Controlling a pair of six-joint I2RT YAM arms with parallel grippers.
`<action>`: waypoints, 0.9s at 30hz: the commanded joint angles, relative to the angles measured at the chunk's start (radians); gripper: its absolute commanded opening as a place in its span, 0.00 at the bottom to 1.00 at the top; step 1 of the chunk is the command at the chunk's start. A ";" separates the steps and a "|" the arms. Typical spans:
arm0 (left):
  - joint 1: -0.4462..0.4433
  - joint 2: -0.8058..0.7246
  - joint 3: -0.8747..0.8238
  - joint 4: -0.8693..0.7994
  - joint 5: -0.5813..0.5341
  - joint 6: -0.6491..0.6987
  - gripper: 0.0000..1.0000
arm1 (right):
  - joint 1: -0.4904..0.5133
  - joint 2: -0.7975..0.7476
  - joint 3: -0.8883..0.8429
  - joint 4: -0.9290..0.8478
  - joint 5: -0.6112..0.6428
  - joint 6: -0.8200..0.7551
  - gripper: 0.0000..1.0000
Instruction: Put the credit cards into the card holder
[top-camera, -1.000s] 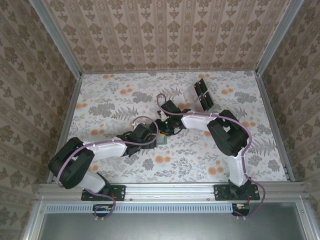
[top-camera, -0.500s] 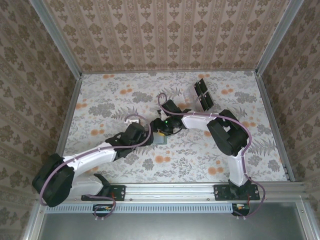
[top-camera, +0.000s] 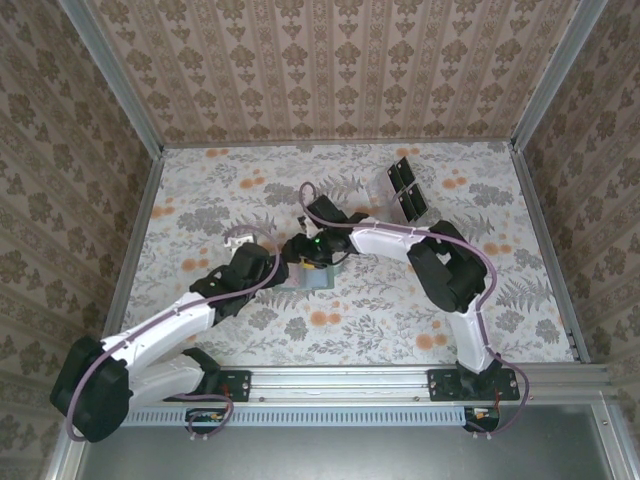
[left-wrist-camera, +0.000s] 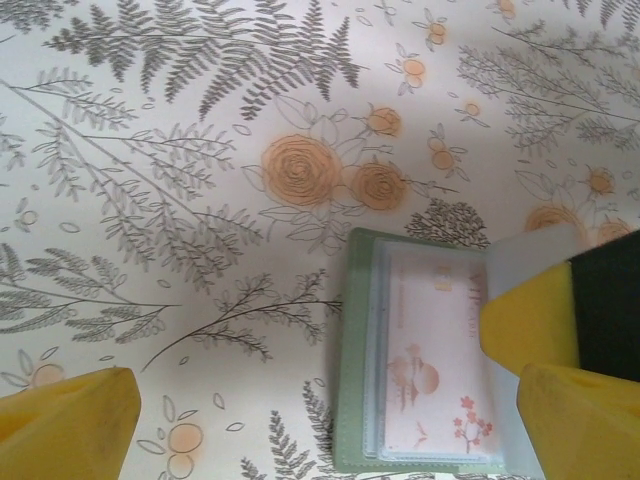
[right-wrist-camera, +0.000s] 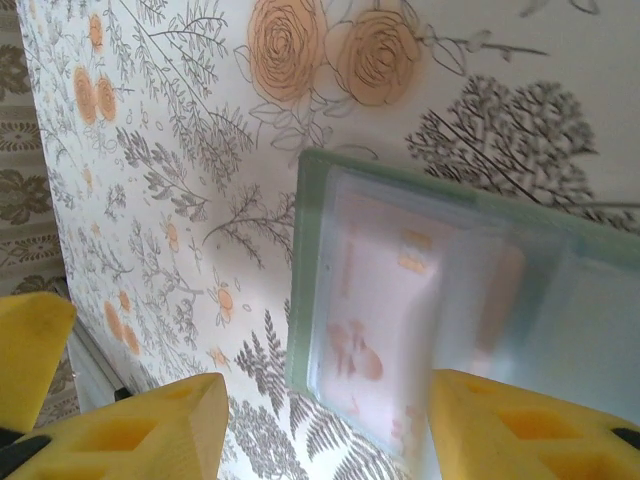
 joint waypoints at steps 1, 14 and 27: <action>0.004 -0.025 -0.025 -0.043 0.004 -0.030 1.00 | 0.025 0.072 0.065 -0.077 0.005 -0.013 0.57; 0.015 -0.061 -0.040 -0.054 0.022 -0.032 1.00 | 0.040 0.121 0.141 -0.122 0.003 -0.025 0.57; 0.019 -0.010 -0.006 -0.051 0.044 -0.001 1.00 | -0.069 -0.170 0.161 -0.209 0.037 -0.156 0.57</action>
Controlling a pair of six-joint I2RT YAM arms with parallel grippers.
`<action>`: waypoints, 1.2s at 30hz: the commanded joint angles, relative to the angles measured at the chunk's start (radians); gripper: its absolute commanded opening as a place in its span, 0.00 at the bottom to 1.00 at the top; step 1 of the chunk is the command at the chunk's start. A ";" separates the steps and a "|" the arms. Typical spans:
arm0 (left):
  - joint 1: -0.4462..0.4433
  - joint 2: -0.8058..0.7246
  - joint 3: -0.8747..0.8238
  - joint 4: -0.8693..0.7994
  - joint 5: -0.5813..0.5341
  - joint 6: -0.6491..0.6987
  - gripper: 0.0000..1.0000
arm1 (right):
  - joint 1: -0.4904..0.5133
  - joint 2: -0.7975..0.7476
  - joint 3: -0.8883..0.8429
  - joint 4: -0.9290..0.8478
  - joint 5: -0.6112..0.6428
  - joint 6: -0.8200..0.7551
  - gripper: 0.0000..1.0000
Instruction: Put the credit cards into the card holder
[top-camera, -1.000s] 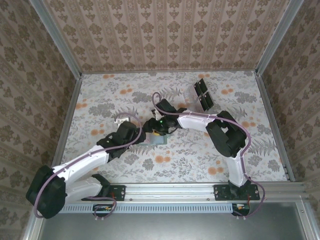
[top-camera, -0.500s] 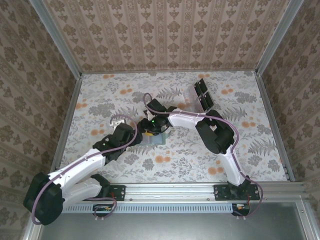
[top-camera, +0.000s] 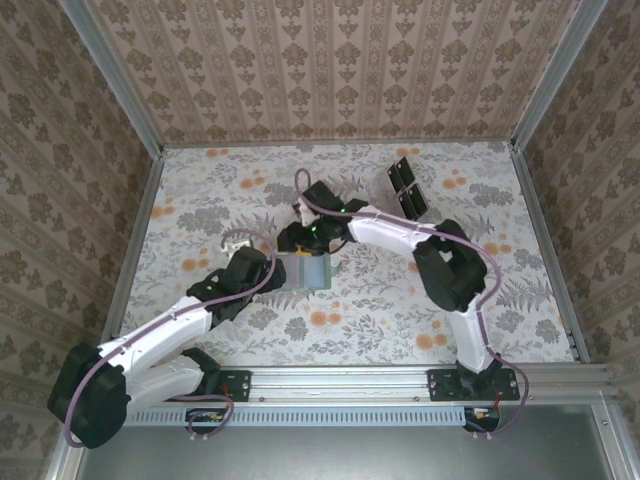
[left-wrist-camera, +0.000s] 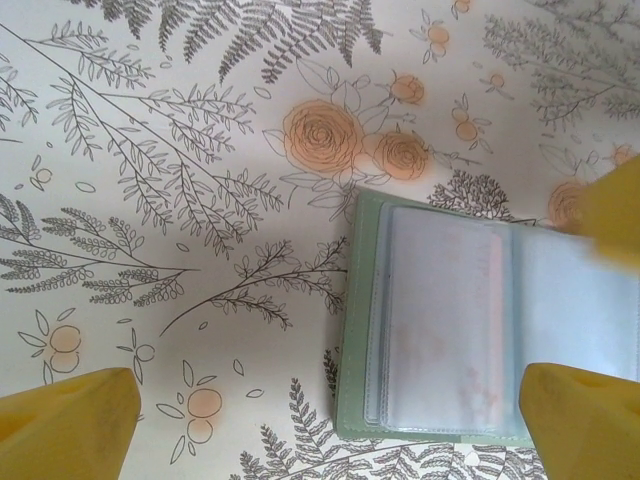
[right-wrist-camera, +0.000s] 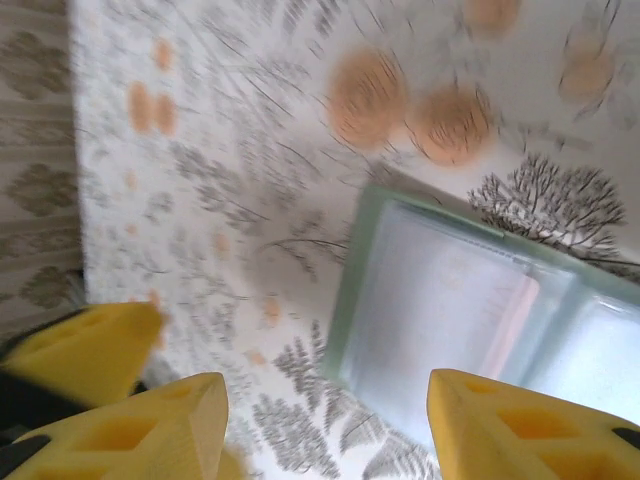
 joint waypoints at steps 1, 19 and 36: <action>0.010 0.023 0.026 -0.018 0.020 0.022 1.00 | -0.055 -0.144 0.034 -0.102 0.060 -0.090 0.57; 0.149 0.193 0.162 -0.031 0.142 0.146 1.00 | -0.307 -0.149 0.116 -0.509 0.803 -0.462 0.49; 0.170 0.209 0.163 -0.036 0.134 0.150 1.00 | -0.353 0.019 0.154 -0.521 0.890 -0.521 0.38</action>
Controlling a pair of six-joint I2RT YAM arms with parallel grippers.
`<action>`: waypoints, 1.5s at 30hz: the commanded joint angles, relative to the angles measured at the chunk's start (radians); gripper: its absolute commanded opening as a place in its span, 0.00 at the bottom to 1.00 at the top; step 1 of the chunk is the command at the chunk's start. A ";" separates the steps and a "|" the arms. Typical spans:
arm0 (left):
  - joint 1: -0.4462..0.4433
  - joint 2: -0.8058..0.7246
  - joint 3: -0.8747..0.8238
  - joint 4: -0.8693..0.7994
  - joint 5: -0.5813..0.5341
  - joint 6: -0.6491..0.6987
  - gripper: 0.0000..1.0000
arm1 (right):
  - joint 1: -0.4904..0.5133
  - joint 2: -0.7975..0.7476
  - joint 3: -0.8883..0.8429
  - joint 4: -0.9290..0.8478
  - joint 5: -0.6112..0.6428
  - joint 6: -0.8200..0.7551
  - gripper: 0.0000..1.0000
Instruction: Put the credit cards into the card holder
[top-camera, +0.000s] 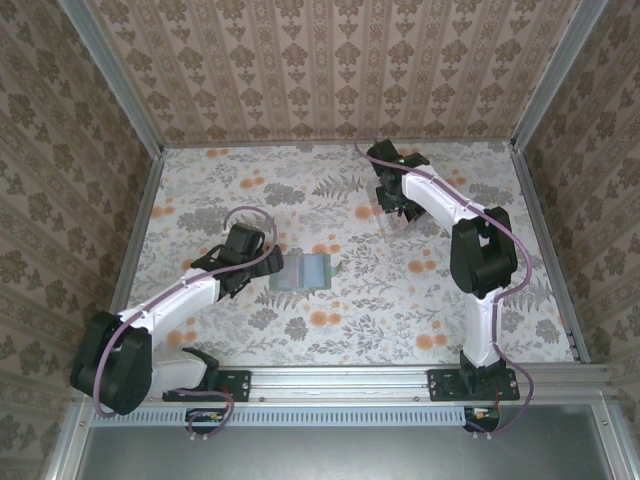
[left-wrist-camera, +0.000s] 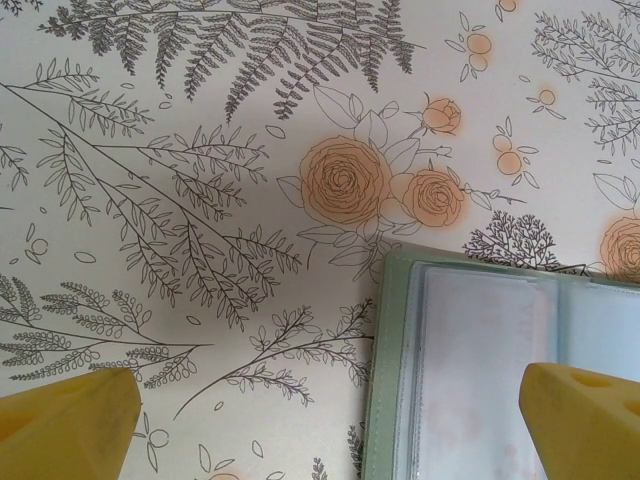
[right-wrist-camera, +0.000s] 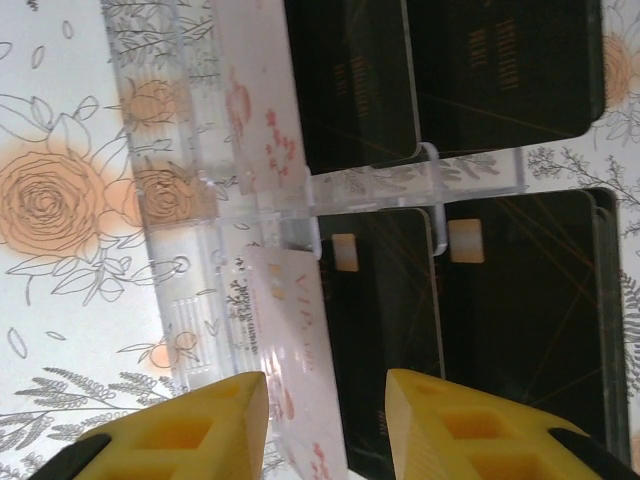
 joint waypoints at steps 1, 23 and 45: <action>0.007 0.001 0.014 -0.022 0.012 0.012 1.00 | -0.008 0.028 -0.004 -0.017 0.030 -0.020 0.38; -0.007 0.028 0.021 -0.021 0.013 -0.022 1.00 | -0.013 0.034 -0.075 0.049 -0.091 -0.019 0.15; -0.036 0.054 0.040 -0.027 -0.002 -0.024 1.00 | -0.067 -0.018 -0.092 0.068 -0.223 0.008 0.22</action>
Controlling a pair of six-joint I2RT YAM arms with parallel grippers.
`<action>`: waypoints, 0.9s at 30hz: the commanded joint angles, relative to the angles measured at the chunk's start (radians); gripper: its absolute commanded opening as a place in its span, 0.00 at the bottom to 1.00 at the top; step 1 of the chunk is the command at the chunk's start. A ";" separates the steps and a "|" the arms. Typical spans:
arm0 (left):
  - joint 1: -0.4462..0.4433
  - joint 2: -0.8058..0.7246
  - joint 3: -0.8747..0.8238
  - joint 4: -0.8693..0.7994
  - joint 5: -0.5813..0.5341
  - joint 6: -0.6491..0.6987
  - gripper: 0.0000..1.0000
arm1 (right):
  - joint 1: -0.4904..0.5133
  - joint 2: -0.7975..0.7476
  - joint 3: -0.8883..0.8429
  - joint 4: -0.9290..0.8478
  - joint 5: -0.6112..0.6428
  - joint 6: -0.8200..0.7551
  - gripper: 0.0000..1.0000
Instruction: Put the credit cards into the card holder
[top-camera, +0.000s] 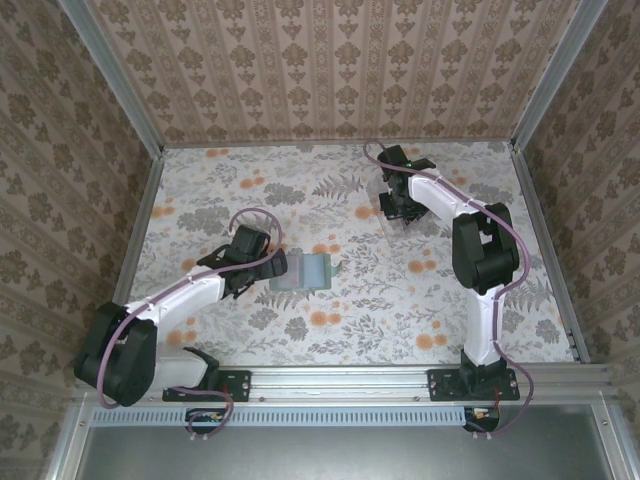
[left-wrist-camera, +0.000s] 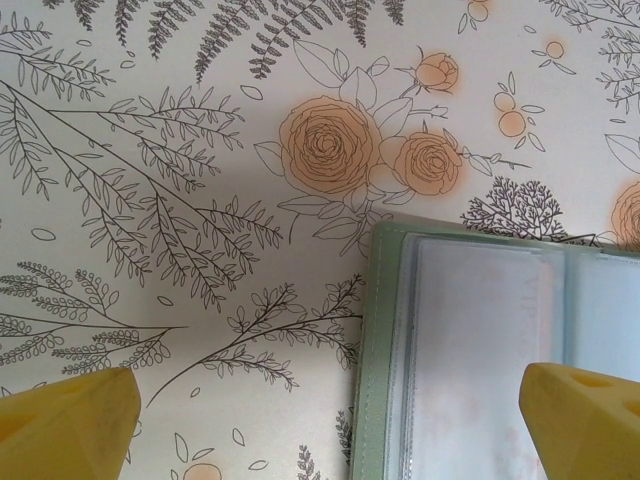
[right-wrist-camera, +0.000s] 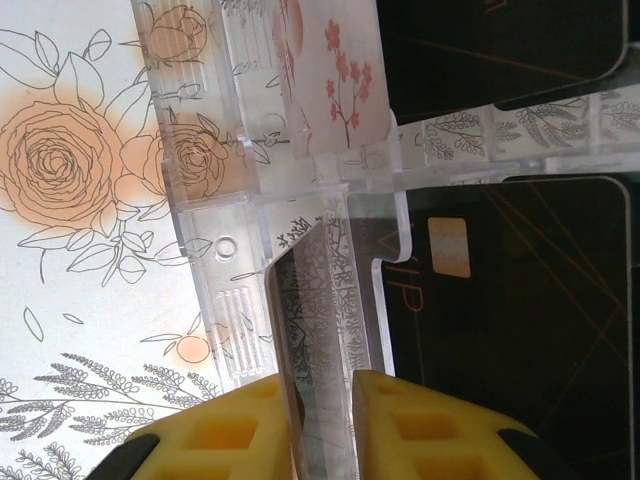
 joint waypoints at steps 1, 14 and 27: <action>-0.007 0.008 0.032 -0.019 -0.015 -0.014 1.00 | -0.010 -0.042 -0.015 0.000 -0.020 0.016 0.21; -0.018 0.011 0.033 -0.013 -0.015 -0.015 1.00 | -0.017 -0.056 -0.017 -0.004 -0.024 0.013 0.10; -0.021 0.010 0.035 -0.019 -0.013 -0.009 1.00 | -0.019 -0.141 0.006 -0.021 -0.045 0.011 0.00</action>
